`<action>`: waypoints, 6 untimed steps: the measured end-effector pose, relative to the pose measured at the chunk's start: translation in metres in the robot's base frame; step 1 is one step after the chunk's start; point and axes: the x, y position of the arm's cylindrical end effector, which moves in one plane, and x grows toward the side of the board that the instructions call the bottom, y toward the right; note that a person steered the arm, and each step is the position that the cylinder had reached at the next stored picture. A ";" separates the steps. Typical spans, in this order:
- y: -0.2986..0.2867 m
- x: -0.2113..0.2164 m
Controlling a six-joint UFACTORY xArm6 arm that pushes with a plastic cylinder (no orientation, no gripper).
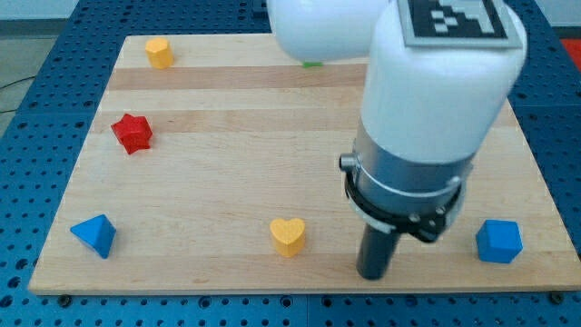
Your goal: Push the yellow heart to the bottom left of the red star
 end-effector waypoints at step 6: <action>-0.260 0.003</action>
